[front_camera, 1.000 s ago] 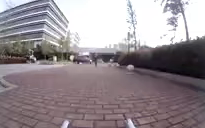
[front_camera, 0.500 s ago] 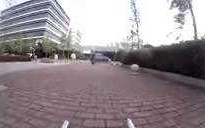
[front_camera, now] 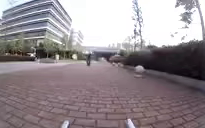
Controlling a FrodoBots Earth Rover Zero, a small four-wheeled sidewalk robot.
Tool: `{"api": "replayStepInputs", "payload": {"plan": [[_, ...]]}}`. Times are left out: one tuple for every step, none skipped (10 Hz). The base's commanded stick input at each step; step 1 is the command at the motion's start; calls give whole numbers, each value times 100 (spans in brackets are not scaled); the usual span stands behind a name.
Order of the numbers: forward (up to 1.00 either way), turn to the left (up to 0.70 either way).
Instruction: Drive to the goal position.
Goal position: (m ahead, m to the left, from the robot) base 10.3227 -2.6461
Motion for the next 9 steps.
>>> {"api": "replayStepInputs", "payload": {"plan": [[70,-14],[70,-14],[70,-14],[70,-14],[70,-14],[70,-14],[70,-13],[70,0],[70,0]]}}
